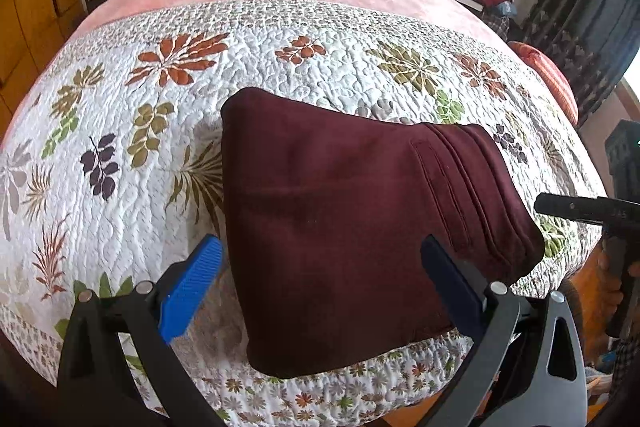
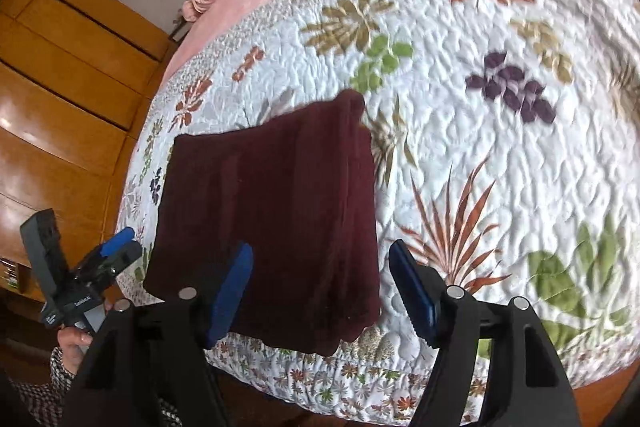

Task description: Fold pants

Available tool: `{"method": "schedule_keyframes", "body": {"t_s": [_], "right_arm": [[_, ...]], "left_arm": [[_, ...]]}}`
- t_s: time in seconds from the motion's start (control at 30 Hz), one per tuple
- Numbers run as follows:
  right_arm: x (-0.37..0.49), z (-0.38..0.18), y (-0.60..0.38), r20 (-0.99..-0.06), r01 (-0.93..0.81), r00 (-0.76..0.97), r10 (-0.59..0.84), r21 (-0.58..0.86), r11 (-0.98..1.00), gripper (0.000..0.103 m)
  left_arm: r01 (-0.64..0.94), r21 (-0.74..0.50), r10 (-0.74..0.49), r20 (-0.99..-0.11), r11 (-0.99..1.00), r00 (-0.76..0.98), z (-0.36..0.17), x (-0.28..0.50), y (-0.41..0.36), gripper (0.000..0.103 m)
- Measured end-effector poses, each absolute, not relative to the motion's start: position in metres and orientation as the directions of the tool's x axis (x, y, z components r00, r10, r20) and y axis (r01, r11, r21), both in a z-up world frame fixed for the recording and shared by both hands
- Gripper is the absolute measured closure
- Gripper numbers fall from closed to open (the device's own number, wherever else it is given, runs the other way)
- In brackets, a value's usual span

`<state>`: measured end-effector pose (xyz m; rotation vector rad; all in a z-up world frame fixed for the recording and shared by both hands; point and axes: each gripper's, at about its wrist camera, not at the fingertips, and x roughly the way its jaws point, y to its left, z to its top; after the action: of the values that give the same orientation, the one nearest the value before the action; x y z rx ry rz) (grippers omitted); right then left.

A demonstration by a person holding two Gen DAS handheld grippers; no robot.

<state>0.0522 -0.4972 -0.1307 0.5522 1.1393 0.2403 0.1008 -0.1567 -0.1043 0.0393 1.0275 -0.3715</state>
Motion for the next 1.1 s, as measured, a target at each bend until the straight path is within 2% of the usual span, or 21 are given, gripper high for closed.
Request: {"method": "schedule_keyframes", "body": {"t_s": [0.17, 0.3, 0.37, 0.43, 0.53, 0.6, 0.7, 0.77, 0.87, 0.9, 0.93, 1.0, 1.07, 1.1], "right_arm": [[0.053, -0.151, -0.484, -0.787, 0.087, 0.371, 0.493, 0.558, 0.825, 0.031], [0.054, -0.16, -0.47, -0.801, 0.06, 0.341, 0.493, 0.542, 0.838, 0.043], [0.054, -0.159, -0.465, -0.809, 0.042, 0.343, 0.477, 0.52, 0.853, 0.05], [0.054, -0.159, -0.464, -0.802, 0.039, 0.347, 0.487, 0.531, 0.846, 0.055], [0.053, -0.159, -0.464, -0.796, 0.031, 0.346, 0.496, 0.539, 0.842, 0.062], [0.054, -0.159, -0.464, -0.788, 0.028, 0.351, 0.506, 0.549, 0.835, 0.067], [0.053, -0.158, -0.466, -0.778, 0.027, 0.359, 0.516, 0.561, 0.827, 0.07], [0.052, -0.159, -0.466, -0.773, 0.031, 0.361, 0.522, 0.569, 0.821, 0.07], [0.051, -0.16, -0.47, -0.764, 0.046, 0.362, 0.534, 0.587, 0.808, 0.07], [0.051, -0.161, -0.471, -0.761, 0.05, 0.361, 0.539, 0.593, 0.804, 0.07], [0.051, -0.161, -0.471, -0.759, 0.051, 0.361, 0.541, 0.596, 0.802, 0.07], [0.052, -0.16, -0.473, -0.757, 0.055, 0.364, 0.543, 0.599, 0.799, 0.072], [0.051, -0.158, -0.477, -0.747, 0.07, 0.367, 0.555, 0.617, 0.784, 0.077], [0.051, -0.157, -0.479, -0.741, 0.076, 0.371, 0.559, 0.625, 0.777, 0.079]], "left_arm": [[0.334, -0.121, -0.27, -0.852, 0.935, 0.448, -0.112, 0.103, -0.161, 0.003], [0.326, -0.141, -0.269, -0.882, 0.935, 0.388, -0.128, 0.108, -0.157, 0.003], [0.322, -0.195, -0.306, -0.887, 0.927, 0.345, -0.134, 0.113, -0.152, 0.003], [0.275, -0.322, -0.396, -0.875, 0.906, 0.278, -0.143, 0.12, -0.138, 0.003], [0.188, -0.481, -0.513, -0.832, 0.857, 0.211, -0.155, 0.132, -0.112, 0.003], [0.125, -0.603, -0.616, -0.773, 0.788, 0.155, -0.166, 0.141, -0.093, 0.004], [0.041, -0.709, -0.71, -0.701, 0.704, 0.065, -0.189, 0.148, -0.08, 0.004], [-0.006, -0.707, -0.706, -0.706, 0.707, 0.051, -0.202, 0.151, -0.075, 0.004], [-0.013, -0.748, -0.748, -0.664, 0.663, 0.017, -0.215, 0.151, -0.077, 0.005], [-0.001, -0.759, -0.759, -0.651, 0.651, 0.011, -0.213, 0.15, -0.08, 0.012], [0.006, -0.779, -0.779, -0.627, 0.627, -0.004, -0.211, 0.148, -0.083, 0.026], [0.025, -0.716, -0.717, -0.697, 0.697, 0.004, -0.206, 0.144, -0.087, 0.056], [0.047, -0.714, -0.716, -0.698, 0.698, 0.02, -0.198, 0.138, -0.089, 0.066], [0.046, -0.727, -0.728, -0.685, 0.686, 0.031, -0.193, 0.135, -0.09, 0.068]]}}
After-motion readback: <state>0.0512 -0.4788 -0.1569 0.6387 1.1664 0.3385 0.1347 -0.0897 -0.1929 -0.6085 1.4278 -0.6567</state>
